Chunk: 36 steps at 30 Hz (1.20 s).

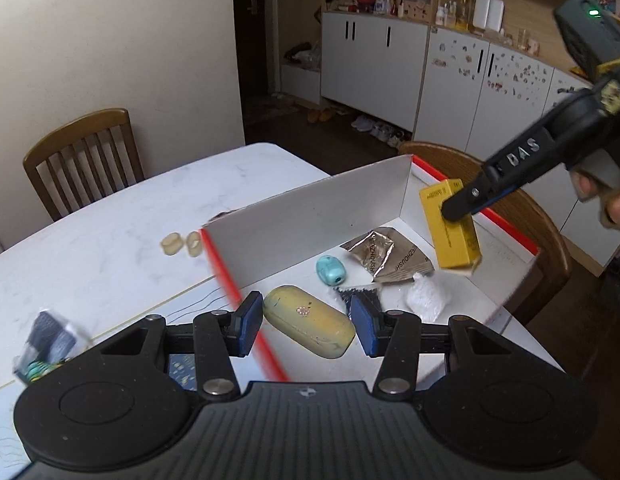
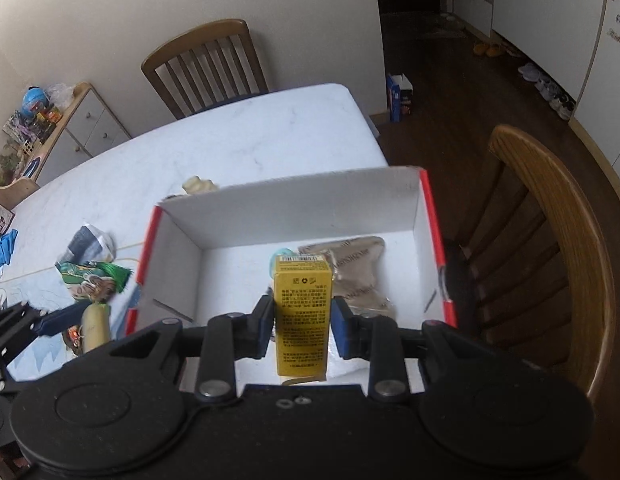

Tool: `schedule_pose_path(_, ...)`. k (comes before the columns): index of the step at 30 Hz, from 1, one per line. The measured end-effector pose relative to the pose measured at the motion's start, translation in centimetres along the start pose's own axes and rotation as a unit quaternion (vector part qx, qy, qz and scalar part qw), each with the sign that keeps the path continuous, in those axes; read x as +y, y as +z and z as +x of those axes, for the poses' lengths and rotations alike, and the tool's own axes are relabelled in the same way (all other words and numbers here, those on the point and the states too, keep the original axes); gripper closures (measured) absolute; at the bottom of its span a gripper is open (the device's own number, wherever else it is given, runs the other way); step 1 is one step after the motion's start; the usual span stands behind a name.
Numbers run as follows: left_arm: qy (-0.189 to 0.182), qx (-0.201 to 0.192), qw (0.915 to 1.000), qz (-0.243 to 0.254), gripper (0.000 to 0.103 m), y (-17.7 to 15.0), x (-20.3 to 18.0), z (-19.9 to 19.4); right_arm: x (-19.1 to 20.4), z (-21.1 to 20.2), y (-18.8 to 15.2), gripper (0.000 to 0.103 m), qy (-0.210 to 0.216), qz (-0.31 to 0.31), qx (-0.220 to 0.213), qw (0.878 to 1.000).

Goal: Organize objects
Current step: 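Carry the yellow oval and yellow box over the red box and lower them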

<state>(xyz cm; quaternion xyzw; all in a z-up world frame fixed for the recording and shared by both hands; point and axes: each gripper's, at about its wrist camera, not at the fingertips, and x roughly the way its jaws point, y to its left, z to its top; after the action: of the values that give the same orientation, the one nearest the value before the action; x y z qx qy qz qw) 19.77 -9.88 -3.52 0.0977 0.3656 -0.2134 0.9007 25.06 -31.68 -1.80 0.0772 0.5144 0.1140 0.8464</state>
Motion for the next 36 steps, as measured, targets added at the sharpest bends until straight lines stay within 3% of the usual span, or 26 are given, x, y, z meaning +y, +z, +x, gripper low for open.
schedule_pose_path(7, 0.046, 0.034, 0.9982, 0.019, 0.055, 1.9, -2.2, 4.9, -1.1, 1.5, -0.3, 0.074, 0.003, -0.048, 0.032, 0.998)
schedule_pose_path(19, 0.083, 0.123, 0.9883, 0.032, 0.055, 2.9, -3.4, 12.5, -0.9, 4.8, -1.3, 0.074, 0.023, -0.105, 0.086, 0.99)
schedule_pose_path(36, 0.078, 0.2, 0.9763, 0.023, 0.054, 3.4, -3.2, 17.0, 0.2, 7.4, -1.5, 0.074, 0.034, -0.115, 0.115, 0.986)
